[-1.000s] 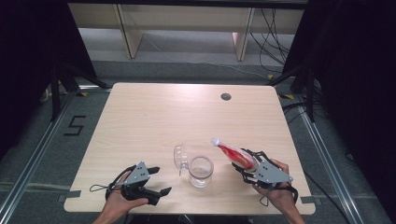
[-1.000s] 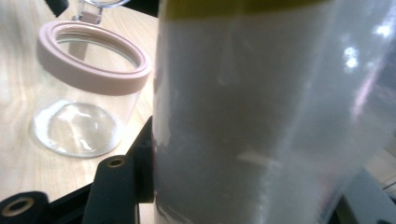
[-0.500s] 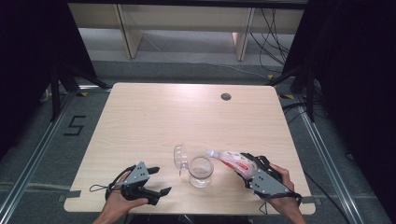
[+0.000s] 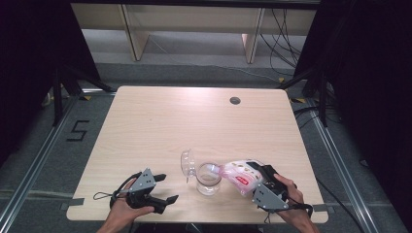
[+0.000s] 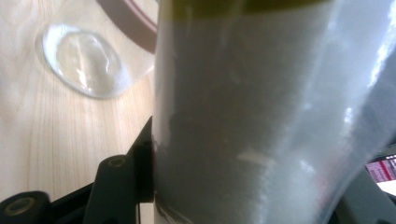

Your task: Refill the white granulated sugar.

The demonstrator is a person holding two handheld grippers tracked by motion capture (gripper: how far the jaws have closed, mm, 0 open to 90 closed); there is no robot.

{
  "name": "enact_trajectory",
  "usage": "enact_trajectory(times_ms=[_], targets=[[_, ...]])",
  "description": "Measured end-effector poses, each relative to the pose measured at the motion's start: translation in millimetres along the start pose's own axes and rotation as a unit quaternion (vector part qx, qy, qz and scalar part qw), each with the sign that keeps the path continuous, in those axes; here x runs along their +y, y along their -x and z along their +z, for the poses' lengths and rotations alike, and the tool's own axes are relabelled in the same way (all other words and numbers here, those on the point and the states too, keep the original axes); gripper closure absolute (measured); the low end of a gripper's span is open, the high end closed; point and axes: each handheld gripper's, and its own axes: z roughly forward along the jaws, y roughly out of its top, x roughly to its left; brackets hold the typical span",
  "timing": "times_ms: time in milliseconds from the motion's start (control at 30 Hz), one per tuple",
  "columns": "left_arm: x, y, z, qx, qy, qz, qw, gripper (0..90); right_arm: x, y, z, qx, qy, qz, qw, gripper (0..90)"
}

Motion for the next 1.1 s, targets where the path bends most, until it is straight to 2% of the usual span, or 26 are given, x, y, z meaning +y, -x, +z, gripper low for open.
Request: enact_trajectory(times_ms=[33, 67, 100, 133, 167, 267, 300, 400, 467, 500, 533, 600, 633, 700, 733, 767, 800, 900, 933, 967, 1000, 1067, 1100], targets=[[0.0, 0.4, 0.4, 0.000, 0.002, -0.003, 1.0000, 15.4, -0.1, -0.9, 0.5, -0.009, -0.008, -0.008, 0.9999, 45.5], [-0.1, 0.5, 0.4, -0.001, 0.003, -0.004, 1.0000, 15.4, 0.9, -1.7, 0.6, -0.008, -0.015, -0.018, 0.9997, 45.5], [-0.4, 0.7, 0.4, 0.000, 0.002, -0.003, 1.0000, 15.4, 1.9, -0.5, 2.2, -0.009, -0.016, -0.047, 0.9987, 45.5], [-0.4, 0.6, 0.4, -0.001, 0.002, -0.003, 1.0000, 15.4, 2.2, -2.3, 2.6, -0.008, -0.018, -0.048, 0.9987, 45.5], [-0.4, 0.6, 0.4, -0.002, 0.002, -0.003, 1.0000, 15.4, 3.2, -1.6, 3.2, -0.009, -0.018, -0.063, 0.9978, 45.6], [-0.1, 0.2, -0.2, -0.002, -0.001, 0.000, 1.0000, 15.4, 3.8, -5.9, 4.1, -0.010, -0.029, -0.062, 0.9976, 45.6], [-0.2, 0.1, -0.2, -0.001, -0.001, 0.000, 1.0000, 15.4, 2.9, -5.5, 6.4, -0.011, -0.019, -0.076, 0.9969, 45.7], [-0.2, 0.2, -0.2, -0.001, -0.001, 0.000, 1.0000, 15.4, 3.1, -6.9, 4.8, -0.012, -0.042, -0.070, 0.9966, 45.7], [-0.3, 0.5, -0.1, 0.000, 0.000, 0.000, 1.0000, 15.4, 2.8, -6.4, 5.4, -0.018, -0.041, -0.086, 0.9953, 45.8], [-0.3, 0.6, 0.6, -0.002, 0.001, -0.002, 1.0000, 15.4, 4.1, -5.6, 4.7, -0.021, -0.051, -0.100, 0.9935, 45.8], [-1.1, 2.4, 1.0, 0.000, 0.001, -0.017, 0.9998, 15.4, 5.3, -3.8, 4.5, -0.024, -0.057, -0.125, 0.9902, 45.8], [-1.1, 2.5, 1.1, -0.001, 0.001, -0.017, 0.9999, 15.4, 4.8, -4.3, 4.3, -0.024, -0.058, -0.122, 0.9906, 45.9], [-1.1, 2.4, 1.1, -0.001, 0.001, -0.016, 0.9999, 15.4, 3.3, -7.0, 4.3, -0.025, -0.059, -0.101, 0.9928, 45.9], [-1.0, 1.4, 0.7, 0.001, -0.003, -0.012, 0.9999, 15.4, 3.4, -7.2, 4.2, -0.027, -0.064, -0.105, 0.9920, 45.9], [-1.2, 2.0, 0.9, 0.000, -0.001, -0.015, 0.9999, 15.4, 5.1, -3.8, 4.1, -0.030, -0.067, -0.141, 0.9873, 46.0], [-1.2, 1.7, 0.7, 0.001, -0.002, -0.013, 0.9999, 15.4, 5.6, -4.2, 4.3, -0.032, -0.070, -0.153, 0.9852, 46.0], [-1.1, 2.1, 0.9, 0.000, 0.000, -0.015, 0.9999, 15.4, 3.9, -7.2, 4.6, -0.032, -0.073, -0.136, 0.9875, 46.0], [-1.0, 1.6, 0.7, 0.002, -0.004, -0.012, 0.9999, 15.4, 5.0, -7.8, 5.0, -0.030, -0.077, -0.139, 0.9869, 46.1], [-1.0, 1.4, 0.5, 0.002, -0.005, -0.009, 0.9999, 15.4, 7.1, -6.1, 4.7, -0.029, -0.077, -0.154, 0.9846, 46.1], [-1.0, 2.1, 1.0, -0.002, 0.000, -0.015, 0.9999, 15.4, 7.3, -8.2, 4.5, -0.032, -0.074, -0.143, 0.9864, 46.1], [-1.0, 2.1, 1.0, -0.002, 0.000, -0.015, 0.9999, 15.4, 7.3, -8.2, 4.5, -0.032, -0.074, -0.143, 0.9864, 46.1], [-1.2, 2.3, 1.3, -0.002, 0.002, -0.015, 0.9999, 15.4, 11.2, -4.6, 4.4, -0.038, -0.081, -0.187, 0.9783, 46.2], [-1.2, 2.3, 1.3, -0.002, 0.002, -0.015, 0.9999, 15.4, 11.2, -4.6, 4.4, -0.038, -0.081, -0.187, 0.9783, 46.2]])
